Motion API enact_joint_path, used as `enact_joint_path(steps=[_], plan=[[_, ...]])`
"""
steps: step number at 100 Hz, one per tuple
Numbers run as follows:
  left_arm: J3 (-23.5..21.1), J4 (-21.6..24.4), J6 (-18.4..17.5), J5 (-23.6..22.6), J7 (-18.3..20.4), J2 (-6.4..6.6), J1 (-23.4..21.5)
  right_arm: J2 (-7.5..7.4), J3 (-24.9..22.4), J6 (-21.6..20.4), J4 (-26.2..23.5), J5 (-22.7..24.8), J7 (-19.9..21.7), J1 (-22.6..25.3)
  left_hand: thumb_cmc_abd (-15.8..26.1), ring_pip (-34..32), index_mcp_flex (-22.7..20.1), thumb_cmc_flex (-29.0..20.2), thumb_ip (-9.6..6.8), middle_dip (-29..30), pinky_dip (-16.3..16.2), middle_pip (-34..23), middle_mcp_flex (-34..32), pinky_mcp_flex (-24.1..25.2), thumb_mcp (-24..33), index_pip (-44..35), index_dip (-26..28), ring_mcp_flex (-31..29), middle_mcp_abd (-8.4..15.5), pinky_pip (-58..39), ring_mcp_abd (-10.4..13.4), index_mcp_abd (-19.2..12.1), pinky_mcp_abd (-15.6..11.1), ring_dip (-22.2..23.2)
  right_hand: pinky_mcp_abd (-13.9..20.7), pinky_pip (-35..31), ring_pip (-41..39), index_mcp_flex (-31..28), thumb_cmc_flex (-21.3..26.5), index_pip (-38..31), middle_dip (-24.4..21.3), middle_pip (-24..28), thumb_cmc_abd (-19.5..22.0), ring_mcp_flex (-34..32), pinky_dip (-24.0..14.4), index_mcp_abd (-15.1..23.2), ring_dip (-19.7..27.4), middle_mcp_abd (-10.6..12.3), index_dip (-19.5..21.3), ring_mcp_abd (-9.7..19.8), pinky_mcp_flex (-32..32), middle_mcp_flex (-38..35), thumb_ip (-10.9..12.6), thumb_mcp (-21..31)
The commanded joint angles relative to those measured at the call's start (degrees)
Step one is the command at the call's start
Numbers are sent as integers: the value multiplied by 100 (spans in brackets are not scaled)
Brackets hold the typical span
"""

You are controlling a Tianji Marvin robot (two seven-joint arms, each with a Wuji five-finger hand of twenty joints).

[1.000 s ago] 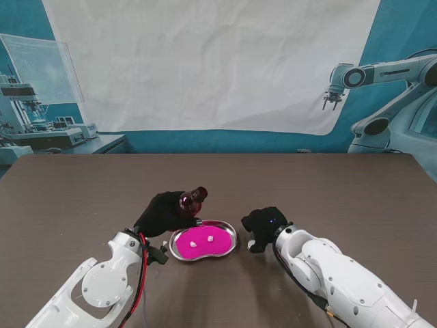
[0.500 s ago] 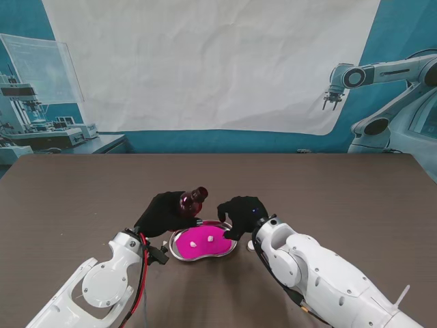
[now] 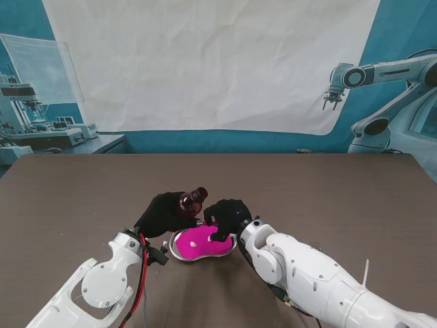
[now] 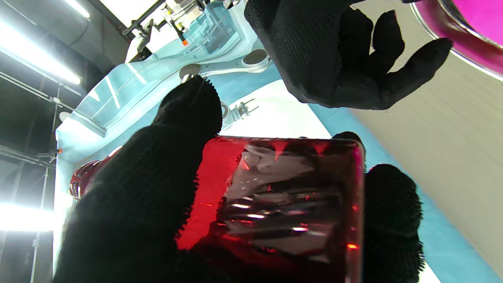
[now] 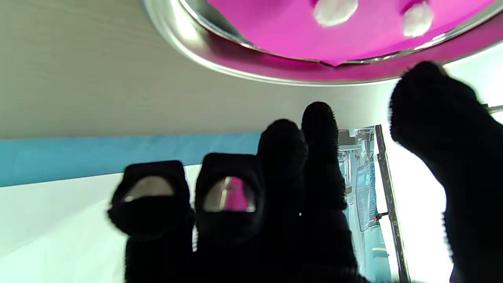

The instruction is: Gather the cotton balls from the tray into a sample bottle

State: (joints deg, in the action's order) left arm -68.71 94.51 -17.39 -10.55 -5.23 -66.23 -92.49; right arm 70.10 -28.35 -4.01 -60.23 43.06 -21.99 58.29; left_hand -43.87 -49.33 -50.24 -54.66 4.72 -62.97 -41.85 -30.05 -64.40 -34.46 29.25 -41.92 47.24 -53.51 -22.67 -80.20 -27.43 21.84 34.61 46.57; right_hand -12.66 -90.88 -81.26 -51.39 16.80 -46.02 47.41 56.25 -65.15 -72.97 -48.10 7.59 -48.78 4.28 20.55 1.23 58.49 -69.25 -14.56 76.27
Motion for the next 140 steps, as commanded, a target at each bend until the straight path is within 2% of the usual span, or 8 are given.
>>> enact_joint_path(steps=[1,47,90,107,114,116,120,140], plan=[[2,24,24,24,117,-9,-23,101,83,-63,136,-27,44,-35,2652,-730,-905,-1590,-74,-93,-216,-140,-403,70,2078,-1063,109,-322,97,-488,-221,-632,-493,251,-303,-347,-301,-166,67,71,116,196,-346,-249,37,125,-110,119,-163,-2,196,-321,88,247],[3,30,60,33,115,-12,-29,468,657,-210,1045,-177,-419,-345,2647,-737,-901,-1592,-77,-92,-216,-143,-404,72,2077,-1064,109,-325,102,-494,-216,-646,-499,252,-357,-418,-490,-286,-145,189,237,199,-480,-247,64,41,-191,133,-257,10,342,-517,42,266],[-3,41,77,30,127,-8,-44,662,923,-328,1547,-245,-617,-501,2655,-739,-905,-1587,-81,-80,-213,-145,-412,69,2077,-1061,105,-326,100,-495,-221,-636,-499,250,-443,-451,-677,-623,129,192,270,181,-433,-242,101,12,-275,138,-317,-9,468,-771,85,305],[0,36,85,30,136,-6,-48,710,973,-371,1659,-261,-689,-525,2655,-738,-906,-1587,-80,-78,-213,-147,-411,70,2077,-1057,104,-324,103,-495,-222,-636,-496,249,-455,-473,-762,-733,416,195,321,215,-364,-241,110,-10,-314,161,-339,1,527,-872,113,323],[1,32,84,25,136,-5,-47,730,977,-390,1701,-281,-709,-527,2656,-737,-902,-1588,-80,-77,-212,-146,-410,70,2077,-1057,104,-323,102,-495,-222,-634,-495,248,-476,-488,-807,-744,601,-54,403,202,-326,-241,124,11,-339,155,-946,-16,541,-925,-343,282],[2,31,84,25,136,-5,-47,738,977,-402,1719,-289,-722,-527,2657,-737,-903,-1588,-80,-77,-212,-146,-409,70,2077,-1056,104,-322,102,-495,-225,-633,-495,248,-494,-496,-841,-735,661,-255,416,215,-315,-238,123,31,-352,148,-1213,-28,551,-944,-557,256],[3,29,85,26,136,-5,-48,745,976,-422,1733,-303,-730,-526,2656,-735,-898,-1590,-80,-78,-212,-146,-407,72,2078,-1054,104,-319,97,-494,-230,-629,-495,248,-500,-505,-867,-754,740,-444,434,220,-312,-238,121,40,-362,132,-1423,-38,559,-966,-751,249],[11,25,97,28,147,-3,-48,763,971,-490,1785,-349,-723,-524,2649,-734,-904,-1591,-77,-85,-212,-146,-404,74,2078,-1054,103,-314,93,-494,-228,-631,-495,248,-529,-534,-932,-769,899,-866,511,242,-179,-238,111,15,-390,94,-1750,-47,570,-986,-974,187]])
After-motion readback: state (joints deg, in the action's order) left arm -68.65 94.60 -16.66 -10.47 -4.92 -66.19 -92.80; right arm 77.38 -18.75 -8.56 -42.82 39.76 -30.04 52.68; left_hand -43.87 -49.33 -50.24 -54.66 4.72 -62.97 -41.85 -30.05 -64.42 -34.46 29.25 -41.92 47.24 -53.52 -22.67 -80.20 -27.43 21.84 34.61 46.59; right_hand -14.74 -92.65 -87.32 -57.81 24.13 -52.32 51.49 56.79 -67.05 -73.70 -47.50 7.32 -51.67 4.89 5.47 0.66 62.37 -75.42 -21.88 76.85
